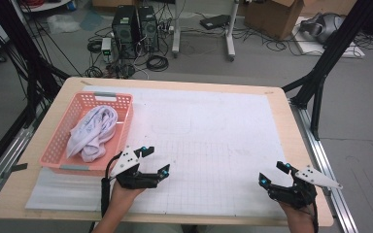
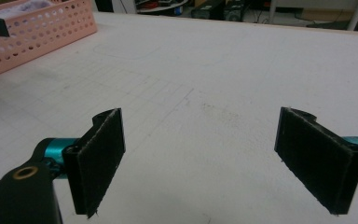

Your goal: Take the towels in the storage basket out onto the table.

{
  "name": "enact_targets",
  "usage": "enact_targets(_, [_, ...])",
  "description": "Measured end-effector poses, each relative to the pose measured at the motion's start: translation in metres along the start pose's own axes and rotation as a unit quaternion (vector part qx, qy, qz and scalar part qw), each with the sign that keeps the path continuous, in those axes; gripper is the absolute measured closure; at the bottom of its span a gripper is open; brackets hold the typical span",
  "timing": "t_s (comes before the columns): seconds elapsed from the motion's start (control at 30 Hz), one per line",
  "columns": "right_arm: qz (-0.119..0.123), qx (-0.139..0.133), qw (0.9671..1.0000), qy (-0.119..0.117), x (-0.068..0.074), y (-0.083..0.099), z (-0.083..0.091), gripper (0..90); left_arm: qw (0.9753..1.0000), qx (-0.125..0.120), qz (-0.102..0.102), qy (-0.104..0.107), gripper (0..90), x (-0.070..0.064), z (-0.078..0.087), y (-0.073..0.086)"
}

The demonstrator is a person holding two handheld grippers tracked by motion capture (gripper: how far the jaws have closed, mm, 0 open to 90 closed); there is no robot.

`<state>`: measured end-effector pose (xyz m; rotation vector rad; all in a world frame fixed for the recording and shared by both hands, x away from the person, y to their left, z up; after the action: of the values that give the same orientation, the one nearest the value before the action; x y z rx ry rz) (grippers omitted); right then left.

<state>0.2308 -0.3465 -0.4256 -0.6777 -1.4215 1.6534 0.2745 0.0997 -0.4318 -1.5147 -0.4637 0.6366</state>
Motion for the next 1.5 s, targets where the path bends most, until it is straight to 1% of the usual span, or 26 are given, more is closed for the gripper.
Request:
enact_targets(0.1, [0.002, 0.004, 1.0000, -0.003, 0.001, 0.001, -0.002, 14.7, 1.0000, 0.001, 0.000, 0.002, 16.8, 0.000, -0.001, -0.001])
enact_targets(0.17, [0.001, 0.006, 1.0000, -0.005, 0.001, 0.002, -0.004, 14.7, 1.0000, -0.003, 0.002, 0.003, 16.8, 0.000, -0.002, -0.002])
enact_targets(0.2, [0.004, 0.007, 0.9999, -0.006, 0.001, 0.002, -0.004, 14.7, 1.0000, -0.002, 0.002, 0.006, 16.8, 0.000, -0.002, -0.004])
enact_targets(0.23, [0.001, 0.009, 0.9999, -0.007, 0.001, 0.002, -0.005, 14.7, 1.0000, -0.002, 0.002, 0.006, 16.8, 0.000, -0.002, -0.004])
enact_targets(0.37, [0.006, 0.008, 0.9999, -0.006, 0.000, 0.003, -0.004, 14.7, 1.0000, -0.003, 0.000, 0.008, 16.8, 0.000, -0.003, -0.007])
enact_targets(0.43, [0.004, 0.008, 0.9999, -0.005, -0.001, 0.002, -0.003, 14.7, 0.9999, -0.001, -0.010, 0.009, 16.7, -0.001, -0.003, -0.013])
enact_targets(0.5, [0.003, 0.008, 1.0000, -0.004, -0.001, 0.002, -0.003, 14.7, 0.9999, -0.003, -0.013, 0.009, 16.7, -0.001, -0.003, -0.015])
enact_targets(0.67, [0.008, 0.010, 0.9999, -0.008, 0.002, 0.002, -0.003, 14.7, 0.9998, -0.015, -0.012, 0.006, 16.8, 0.001, 0.002, -0.026])
enact_targets(0.73, [0.008, 0.009, 0.9999, -0.009, 0.002, 0.002, -0.004, 14.7, 0.9998, -0.020, -0.005, 0.005, 16.8, 0.002, 0.003, -0.030])
enact_targets(0.77, [0.007, 0.010, 0.9999, -0.009, 0.002, 0.002, -0.004, 14.7, 0.9998, -0.019, -0.008, 0.004, 16.7, 0.005, 0.004, -0.035])
enact_targets(0.83, [0.004, 0.009, 0.9999, -0.009, 0.001, 0.002, -0.004, 14.7, 0.9998, -0.018, -0.008, 0.004, 16.8, 0.007, 0.005, -0.037])
enact_targets(0.93, [0.005, 0.010, 0.9999, -0.009, 0.000, 0.002, -0.004, 14.7, 0.9998, -0.021, -0.001, -0.002, 16.8, 0.011, 0.008, -0.042])
enact_targets(1.0, [0.001, 0.011, 0.9999, -0.009, 0.000, 0.002, -0.005, 14.7, 0.9998, -0.021, 0.005, 0.001, 16.9, 0.015, 0.011, -0.045])
enact_targets(1.07, [0.003, 0.012, 0.9999, -0.008, 0.000, 0.003, -0.005, 14.7, 0.9998, -0.021, 0.003, -0.005, 16.9, 0.018, 0.014, -0.048])
enact_targets(1.17, [0.002, 0.013, 0.9999, -0.009, 0.001, 0.003, -0.005, 14.7, 0.9996, -0.026, 0.005, -0.008, 16.9, 0.022, 0.020, -0.055])
enact_targets(1.2, [0.006, 0.011, 0.9999, -0.009, 0.001, 0.003, -0.005, 14.7, 0.9994, -0.032, 0.003, -0.009, 16.9, 0.025, 0.024, -0.060])
enact_targets(1.23, [0.005, 0.011, 0.9999, -0.009, 0.001, 0.003, -0.005, 14.7, 0.9994, -0.032, 0.003, -0.009, 16.9, 0.025, 0.024, -0.060])
enact_targets(1.3, [0.004, 0.011, 0.9999, -0.009, 0.000, 0.003, -0.004, 14.7, 0.9992, -0.038, 0.005, -0.012, 16.9, 0.030, 0.027, -0.066])
enact_targets(1.4, [0.001, 0.011, 0.9999, -0.007, -0.001, 0.003, -0.005, 14.7, 0.9991, -0.039, 0.010, -0.013, 17.0, 0.038, 0.029, -0.073])
enact_targets(1.43, [0.000, 0.011, 0.9999, -0.007, -0.001, 0.003, -0.004, 14.7, 0.9990, -0.040, 0.009, -0.019, 17.0, 0.045, 0.032, -0.078])
enact_targets(1.47, [0.001, 0.010, 0.9999, -0.009, -0.001, 0.002, -0.004, 14.7, 0.9990, -0.040, 0.009, -0.019, 17.0, 0.045, 0.032, -0.078])
enact_targets(1.5, [0.001, 0.010, 0.9999, -0.009, -0.001, 0.002, -0.004, 14.7, 0.9989, -0.040, 0.009, -0.022, 17.0, 0.048, 0.033, -0.081])
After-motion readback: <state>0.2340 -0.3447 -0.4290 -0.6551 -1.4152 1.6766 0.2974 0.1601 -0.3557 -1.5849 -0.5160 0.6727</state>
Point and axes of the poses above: each handheld gripper's, and its own axes: z roughly backward along the jaws, y roughly out of its underside, x roughly to its left, the point moved 2 cm from there along -z, roughly forward along the jaws, and after that the axes turned 9 degrees about -x, right-handed, at the moved point
